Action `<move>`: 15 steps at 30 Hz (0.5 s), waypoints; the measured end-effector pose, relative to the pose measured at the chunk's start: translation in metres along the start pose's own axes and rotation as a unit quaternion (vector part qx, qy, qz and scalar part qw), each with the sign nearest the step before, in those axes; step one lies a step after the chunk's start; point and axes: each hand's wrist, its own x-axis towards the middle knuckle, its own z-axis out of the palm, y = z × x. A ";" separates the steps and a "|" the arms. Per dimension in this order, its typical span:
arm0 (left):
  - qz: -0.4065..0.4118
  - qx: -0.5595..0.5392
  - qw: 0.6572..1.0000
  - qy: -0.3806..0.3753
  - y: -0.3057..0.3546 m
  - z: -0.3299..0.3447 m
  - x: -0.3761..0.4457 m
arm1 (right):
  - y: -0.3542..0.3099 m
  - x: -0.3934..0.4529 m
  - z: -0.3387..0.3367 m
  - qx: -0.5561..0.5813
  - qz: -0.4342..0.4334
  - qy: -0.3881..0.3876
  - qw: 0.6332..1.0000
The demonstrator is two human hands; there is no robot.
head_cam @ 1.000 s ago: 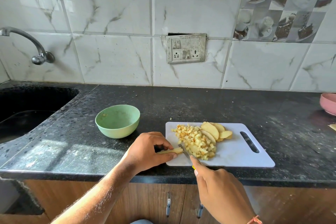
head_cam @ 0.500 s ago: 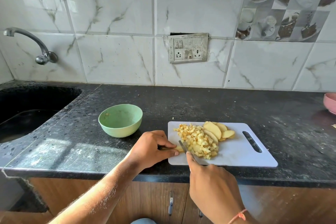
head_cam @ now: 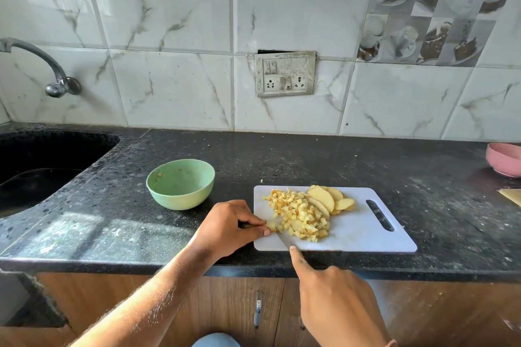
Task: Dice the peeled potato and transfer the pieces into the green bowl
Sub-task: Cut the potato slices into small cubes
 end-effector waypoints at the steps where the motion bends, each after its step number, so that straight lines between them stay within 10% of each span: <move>1: -0.005 0.003 1.000 0.002 0.001 0.000 -0.001 | 0.001 0.001 0.001 -0.004 0.007 0.002 1.000; 15: -0.014 0.009 1.000 0.000 -0.001 -0.005 -0.001 | -0.001 0.014 -0.001 0.031 -0.001 0.090 0.995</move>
